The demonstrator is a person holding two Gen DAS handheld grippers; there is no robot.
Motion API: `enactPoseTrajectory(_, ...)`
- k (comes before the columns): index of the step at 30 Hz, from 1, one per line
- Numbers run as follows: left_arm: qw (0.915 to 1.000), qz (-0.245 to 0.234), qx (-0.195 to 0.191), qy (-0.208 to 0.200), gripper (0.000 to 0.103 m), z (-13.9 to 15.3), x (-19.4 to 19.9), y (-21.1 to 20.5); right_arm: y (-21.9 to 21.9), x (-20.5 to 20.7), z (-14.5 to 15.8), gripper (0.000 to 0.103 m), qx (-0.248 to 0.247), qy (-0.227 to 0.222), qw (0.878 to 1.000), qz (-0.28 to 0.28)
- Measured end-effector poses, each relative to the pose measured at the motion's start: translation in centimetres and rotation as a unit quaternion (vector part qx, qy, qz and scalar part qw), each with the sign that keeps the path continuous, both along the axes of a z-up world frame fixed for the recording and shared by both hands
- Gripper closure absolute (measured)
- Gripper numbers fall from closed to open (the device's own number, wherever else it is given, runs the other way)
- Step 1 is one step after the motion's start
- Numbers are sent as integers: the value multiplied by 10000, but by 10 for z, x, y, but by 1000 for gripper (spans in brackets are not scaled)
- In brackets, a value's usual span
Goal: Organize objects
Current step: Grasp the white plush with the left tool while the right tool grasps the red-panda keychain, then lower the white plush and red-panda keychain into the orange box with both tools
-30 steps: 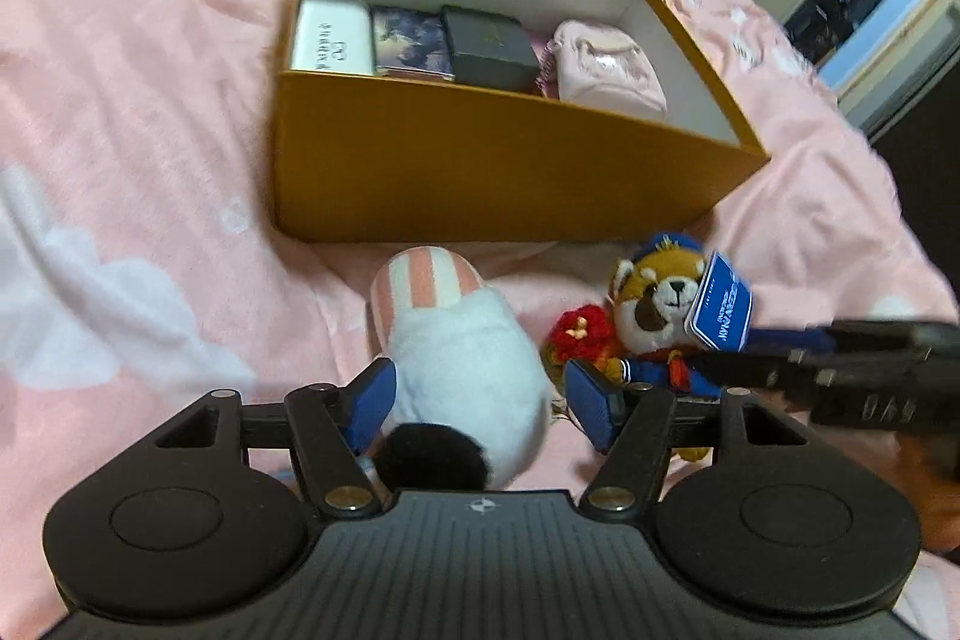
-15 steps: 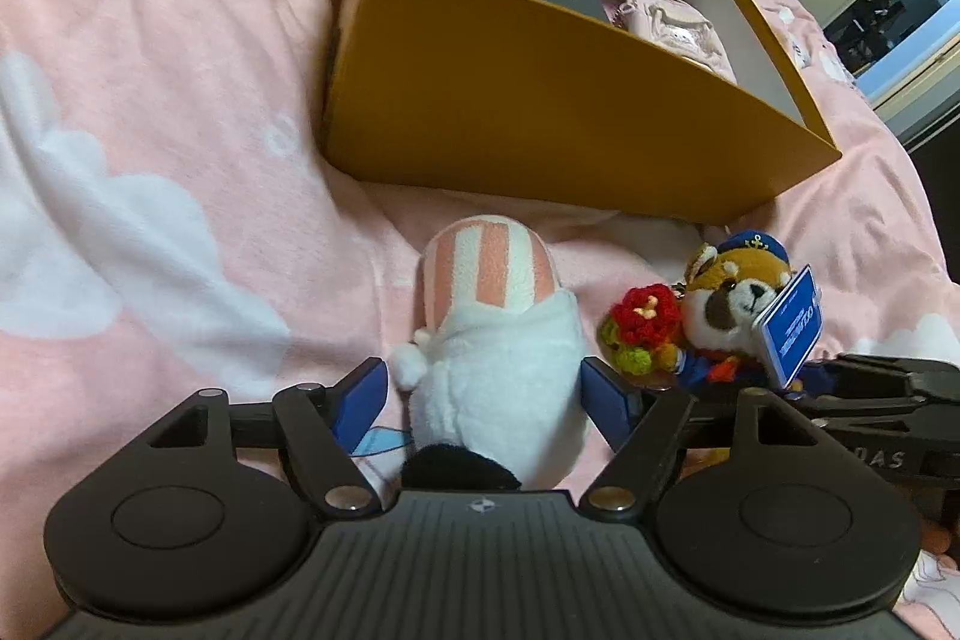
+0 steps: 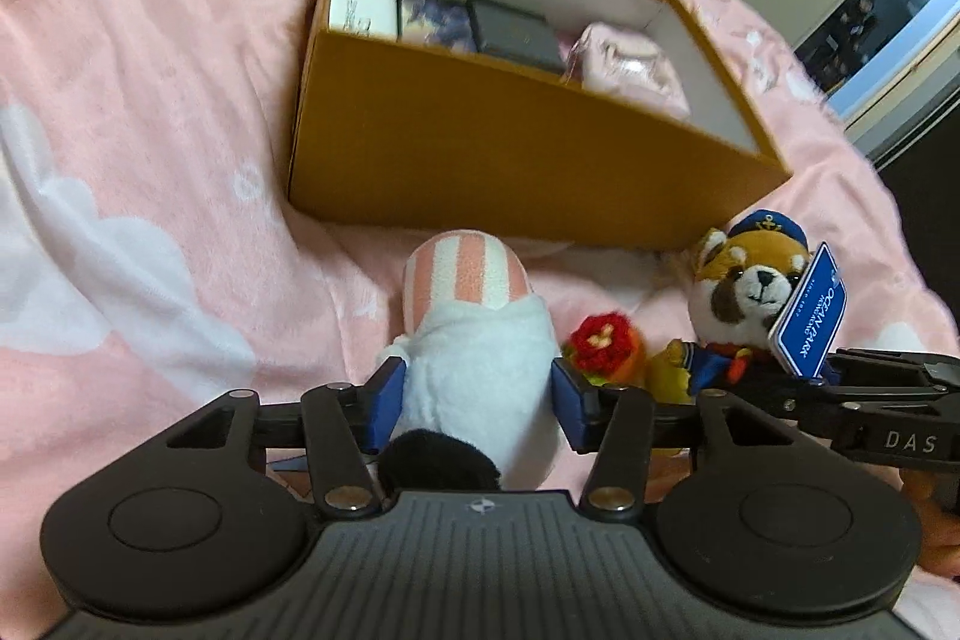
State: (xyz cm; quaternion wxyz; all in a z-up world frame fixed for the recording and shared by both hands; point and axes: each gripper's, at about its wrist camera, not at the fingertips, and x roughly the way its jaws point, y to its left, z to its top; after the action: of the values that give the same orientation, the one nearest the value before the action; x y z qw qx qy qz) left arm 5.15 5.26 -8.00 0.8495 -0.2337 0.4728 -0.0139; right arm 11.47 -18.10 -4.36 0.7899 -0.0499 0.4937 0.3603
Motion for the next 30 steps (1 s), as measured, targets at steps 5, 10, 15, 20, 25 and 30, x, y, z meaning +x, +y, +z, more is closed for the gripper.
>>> enactPoseTrajectory(5,9990,-121,-225,-373,44,33,-7,0,-9,4,33,65,317,-167,9992,168)
enactPoseTrajectory(10,9941,-45,-484,-969,44,76,-7,5,-8,16,70,65,526,-449,9968,399)
enactPoseTrajectory(15,9868,72,-329,-1582,44,119,12,14,4,37,100,65,697,-846,9928,480)
enactPoseTrajectory(20,9828,243,-117,-1829,44,139,45,20,22,64,120,65,850,-1203,9878,513)
enactPoseTrajectory(25,9879,116,-50,-1545,44,129,81,26,49,97,113,64,741,-1192,9884,586)
enactPoseTrajectory(30,9959,66,-56,-898,44,93,105,33,70,133,77,64,333,-617,9948,735)
